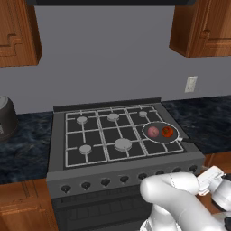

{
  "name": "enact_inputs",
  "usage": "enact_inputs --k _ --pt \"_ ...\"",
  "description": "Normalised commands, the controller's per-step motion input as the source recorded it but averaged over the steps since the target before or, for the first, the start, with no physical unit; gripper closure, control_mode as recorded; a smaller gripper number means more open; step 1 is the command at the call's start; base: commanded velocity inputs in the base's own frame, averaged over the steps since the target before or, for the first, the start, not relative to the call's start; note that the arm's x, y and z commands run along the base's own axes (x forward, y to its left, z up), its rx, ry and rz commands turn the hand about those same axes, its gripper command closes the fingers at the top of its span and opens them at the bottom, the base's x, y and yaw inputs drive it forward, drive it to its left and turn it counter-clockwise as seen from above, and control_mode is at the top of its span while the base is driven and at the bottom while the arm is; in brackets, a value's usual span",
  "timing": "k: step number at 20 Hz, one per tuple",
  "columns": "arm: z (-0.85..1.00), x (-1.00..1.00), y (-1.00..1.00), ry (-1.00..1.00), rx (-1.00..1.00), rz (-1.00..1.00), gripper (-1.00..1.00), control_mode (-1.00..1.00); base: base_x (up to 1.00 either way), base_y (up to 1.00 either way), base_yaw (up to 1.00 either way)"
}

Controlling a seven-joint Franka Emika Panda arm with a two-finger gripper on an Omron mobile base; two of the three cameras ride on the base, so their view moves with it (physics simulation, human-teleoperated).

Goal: Place the pan on the front right burner on the stove. Then place the tomato and the onion in the pan and turn on the front right burner.

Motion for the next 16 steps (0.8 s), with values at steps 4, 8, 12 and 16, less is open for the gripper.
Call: enact_inputs --k 4,8,12,16 --pt "-0.21 0.19 0.0 0.0 0.0 0.0 -1.0 -1.0 0.0 0.0 0.0" --pt "-0.16 0.28 -0.01 0.0 0.0 0.0 -1.0 -1.0 0.0 0.0 0.0" --pt "-0.17 0.21 -0.05 0.0 0.0 0.0 -1.0 -1.0 0.0 0.0 0.0" --pt "-0.24 0.17 -0.03 0.0 0.0 0.0 -1.0 -1.0 0.0 0.0 0.0"
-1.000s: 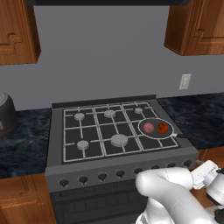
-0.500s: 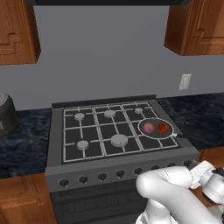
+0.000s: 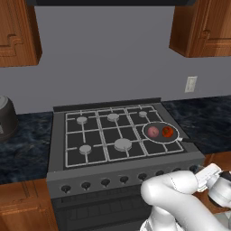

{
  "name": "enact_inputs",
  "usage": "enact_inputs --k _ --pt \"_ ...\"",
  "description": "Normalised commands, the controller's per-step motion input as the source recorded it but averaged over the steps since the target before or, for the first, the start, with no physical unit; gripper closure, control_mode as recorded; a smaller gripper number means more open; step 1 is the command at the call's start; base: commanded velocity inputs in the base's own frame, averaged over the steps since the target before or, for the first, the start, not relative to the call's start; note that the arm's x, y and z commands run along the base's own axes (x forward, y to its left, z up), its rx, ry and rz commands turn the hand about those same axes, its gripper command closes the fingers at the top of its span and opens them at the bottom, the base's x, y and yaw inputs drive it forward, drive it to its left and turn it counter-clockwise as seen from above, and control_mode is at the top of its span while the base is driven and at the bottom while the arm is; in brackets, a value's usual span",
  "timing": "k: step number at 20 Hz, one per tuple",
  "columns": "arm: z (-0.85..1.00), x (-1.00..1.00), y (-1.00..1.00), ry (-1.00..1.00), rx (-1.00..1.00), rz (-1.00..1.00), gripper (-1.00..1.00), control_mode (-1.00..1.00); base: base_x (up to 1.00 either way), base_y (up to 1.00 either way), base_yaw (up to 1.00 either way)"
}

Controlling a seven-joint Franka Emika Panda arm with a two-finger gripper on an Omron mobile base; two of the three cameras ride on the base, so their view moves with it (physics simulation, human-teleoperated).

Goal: Place the pan on the front right burner on the stove. Then place the tomato and the onion in the pan and turn on the front right burner.

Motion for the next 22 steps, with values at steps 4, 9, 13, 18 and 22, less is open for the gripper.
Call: enact_inputs --k 4,9,13,18,22 --pt "-0.21 0.09 0.0 0.0 0.0 0.0 -1.0 -1.0 0.0 0.0 0.0" --pt "-0.19 0.06 0.13 0.0 0.0 0.0 1.0 -1.0 0.0 0.0 0.0" --pt "-0.07 0.01 0.14 -0.05 0.0 0.0 1.0 -1.0 0.0 0.0 0.0" --pt "0.0 0.0 0.2 -0.12 -0.02 0.0 1.0 -1.0 0.0 0.0 0.0" --pt "-0.02 0.0 0.3 -0.16 -0.1 0.0 1.0 -1.0 0.0 0.0 0.0"
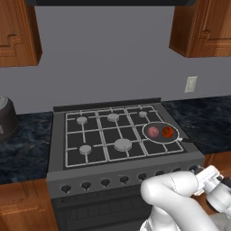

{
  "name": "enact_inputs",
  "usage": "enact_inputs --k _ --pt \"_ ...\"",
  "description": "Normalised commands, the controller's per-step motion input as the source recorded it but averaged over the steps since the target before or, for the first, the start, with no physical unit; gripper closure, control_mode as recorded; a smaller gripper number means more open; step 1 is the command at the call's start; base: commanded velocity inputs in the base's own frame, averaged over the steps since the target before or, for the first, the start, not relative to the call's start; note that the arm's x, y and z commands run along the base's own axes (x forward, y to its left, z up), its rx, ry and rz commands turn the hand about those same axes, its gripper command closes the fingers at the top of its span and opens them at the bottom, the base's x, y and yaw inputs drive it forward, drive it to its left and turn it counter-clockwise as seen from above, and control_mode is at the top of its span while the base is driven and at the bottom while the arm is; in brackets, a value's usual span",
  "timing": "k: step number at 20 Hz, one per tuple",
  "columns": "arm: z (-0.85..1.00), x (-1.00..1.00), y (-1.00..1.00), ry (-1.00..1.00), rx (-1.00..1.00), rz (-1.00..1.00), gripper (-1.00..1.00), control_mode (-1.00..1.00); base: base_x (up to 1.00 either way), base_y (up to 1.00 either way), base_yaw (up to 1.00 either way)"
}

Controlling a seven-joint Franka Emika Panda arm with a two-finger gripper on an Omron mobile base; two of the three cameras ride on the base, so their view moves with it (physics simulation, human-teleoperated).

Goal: Place the pan on the front right burner on the stove. Then place the tomato and the onion in the pan and turn on the front right burner.

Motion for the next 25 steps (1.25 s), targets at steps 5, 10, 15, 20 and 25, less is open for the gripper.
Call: enact_inputs --k 5,10,15,20,25 --pt "0.0 0.0 0.27 -0.22 -0.24 0.0 1.0 -1.0 0.0 0.0 0.0" --pt "0.0 0.03 0.16 -0.25 -0.4 0.0 1.0 -1.0 0.0 0.0 0.0" --pt "0.0 0.17 0.04 -0.26 -0.49 0.04 1.0 -1.0 0.0 0.0 0.0" --pt "0.0 0.16 0.11 -0.28 -0.61 0.05 1.0 -1.0 0.0 0.0 0.0" --pt "0.0 0.12 0.23 -0.29 -0.65 0.04 1.0 -1.0 0.0 0.0 0.0"
